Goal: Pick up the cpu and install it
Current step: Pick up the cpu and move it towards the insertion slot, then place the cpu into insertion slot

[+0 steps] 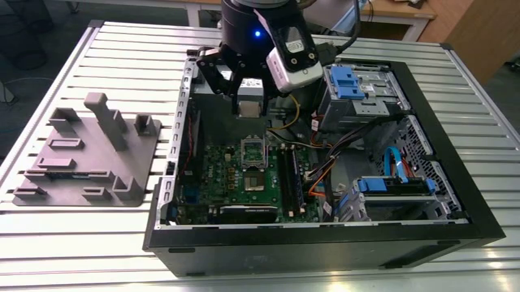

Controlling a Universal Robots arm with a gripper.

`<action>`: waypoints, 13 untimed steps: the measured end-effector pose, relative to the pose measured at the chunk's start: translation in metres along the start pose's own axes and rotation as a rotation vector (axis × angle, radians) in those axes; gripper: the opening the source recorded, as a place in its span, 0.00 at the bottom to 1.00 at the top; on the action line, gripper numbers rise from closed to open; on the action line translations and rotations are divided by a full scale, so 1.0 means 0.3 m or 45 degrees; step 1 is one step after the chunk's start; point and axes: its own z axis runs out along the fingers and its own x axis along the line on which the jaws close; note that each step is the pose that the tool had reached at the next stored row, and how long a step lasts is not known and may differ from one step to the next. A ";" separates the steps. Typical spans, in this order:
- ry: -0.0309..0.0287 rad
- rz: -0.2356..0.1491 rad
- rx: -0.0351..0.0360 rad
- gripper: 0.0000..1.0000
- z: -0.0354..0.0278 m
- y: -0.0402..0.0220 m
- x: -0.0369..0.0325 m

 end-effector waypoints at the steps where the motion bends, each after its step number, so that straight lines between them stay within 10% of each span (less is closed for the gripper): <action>1: 0.0001 0.000 0.0003 0.47 0.003 -0.001 -0.002; 13: -0.0001 0.000 0.0015 0.47 0.017 -0.004 -0.008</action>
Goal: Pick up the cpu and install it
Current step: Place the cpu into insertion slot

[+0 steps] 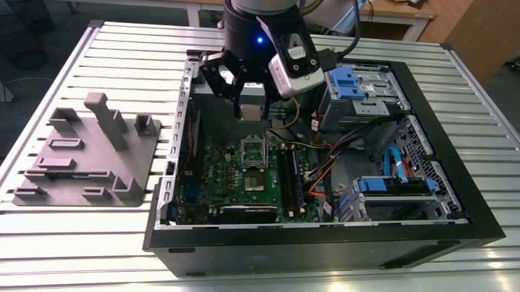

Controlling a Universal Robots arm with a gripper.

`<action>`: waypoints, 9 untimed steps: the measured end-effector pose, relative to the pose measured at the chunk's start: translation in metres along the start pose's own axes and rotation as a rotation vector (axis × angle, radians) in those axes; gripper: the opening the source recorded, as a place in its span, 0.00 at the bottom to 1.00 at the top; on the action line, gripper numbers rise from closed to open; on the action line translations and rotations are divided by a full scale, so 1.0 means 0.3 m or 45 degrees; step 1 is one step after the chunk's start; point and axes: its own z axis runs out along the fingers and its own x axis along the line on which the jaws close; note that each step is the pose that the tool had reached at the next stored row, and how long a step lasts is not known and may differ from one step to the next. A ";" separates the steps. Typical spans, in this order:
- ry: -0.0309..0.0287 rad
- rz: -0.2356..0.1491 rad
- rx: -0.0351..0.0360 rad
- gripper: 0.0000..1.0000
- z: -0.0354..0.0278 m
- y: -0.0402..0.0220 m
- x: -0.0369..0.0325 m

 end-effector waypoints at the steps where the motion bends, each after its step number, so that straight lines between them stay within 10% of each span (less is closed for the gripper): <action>1: 0.0000 0.000 -0.0001 0.47 0.001 0.000 0.000; 9: 0.0002 0.000 0.0004 0.47 0.013 -0.005 0.000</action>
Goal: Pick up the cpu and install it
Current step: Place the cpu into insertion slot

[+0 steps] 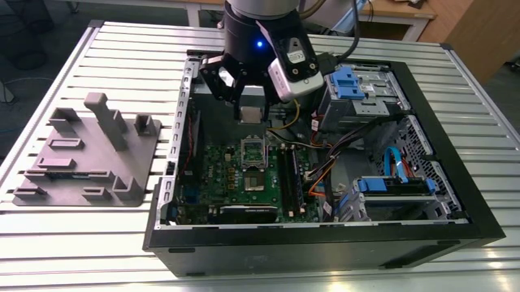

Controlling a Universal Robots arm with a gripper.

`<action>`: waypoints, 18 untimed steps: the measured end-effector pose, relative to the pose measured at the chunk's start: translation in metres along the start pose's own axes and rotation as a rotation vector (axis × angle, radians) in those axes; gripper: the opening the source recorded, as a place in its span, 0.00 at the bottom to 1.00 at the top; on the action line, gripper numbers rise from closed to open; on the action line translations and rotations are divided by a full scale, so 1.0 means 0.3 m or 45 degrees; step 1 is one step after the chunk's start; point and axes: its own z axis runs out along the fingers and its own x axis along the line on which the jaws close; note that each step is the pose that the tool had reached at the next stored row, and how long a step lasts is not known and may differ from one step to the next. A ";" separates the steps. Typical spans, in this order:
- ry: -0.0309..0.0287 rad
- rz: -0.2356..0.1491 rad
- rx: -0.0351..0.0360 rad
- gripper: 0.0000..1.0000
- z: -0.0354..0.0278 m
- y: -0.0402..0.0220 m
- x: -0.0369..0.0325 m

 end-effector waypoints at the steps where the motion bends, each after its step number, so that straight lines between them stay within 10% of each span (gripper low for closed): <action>1: 0.0000 0.000 -0.0001 0.47 0.002 -0.001 0.000; 18: 0.0000 0.000 -0.0001 0.47 0.017 -0.007 0.000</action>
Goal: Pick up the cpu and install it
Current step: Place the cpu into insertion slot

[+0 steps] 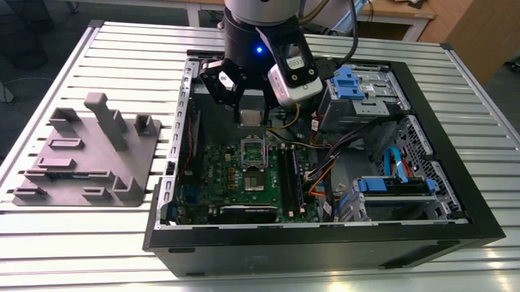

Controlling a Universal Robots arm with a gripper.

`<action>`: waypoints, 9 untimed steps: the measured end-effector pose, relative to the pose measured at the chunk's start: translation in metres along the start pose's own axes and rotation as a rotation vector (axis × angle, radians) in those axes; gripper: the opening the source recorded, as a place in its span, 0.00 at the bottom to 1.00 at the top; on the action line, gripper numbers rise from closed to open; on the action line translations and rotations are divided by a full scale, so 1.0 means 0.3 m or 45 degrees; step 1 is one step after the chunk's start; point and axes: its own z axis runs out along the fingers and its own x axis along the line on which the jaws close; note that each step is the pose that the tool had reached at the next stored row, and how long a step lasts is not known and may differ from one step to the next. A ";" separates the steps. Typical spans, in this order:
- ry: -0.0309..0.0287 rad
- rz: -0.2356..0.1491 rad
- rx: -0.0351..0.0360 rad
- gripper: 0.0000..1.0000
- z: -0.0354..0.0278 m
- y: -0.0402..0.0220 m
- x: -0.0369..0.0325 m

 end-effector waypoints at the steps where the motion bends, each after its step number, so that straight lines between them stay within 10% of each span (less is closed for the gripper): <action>1: -0.0001 0.000 -0.0001 0.47 0.000 0.000 0.000; 9: -0.0001 0.000 -0.0001 0.47 0.003 -0.005 0.000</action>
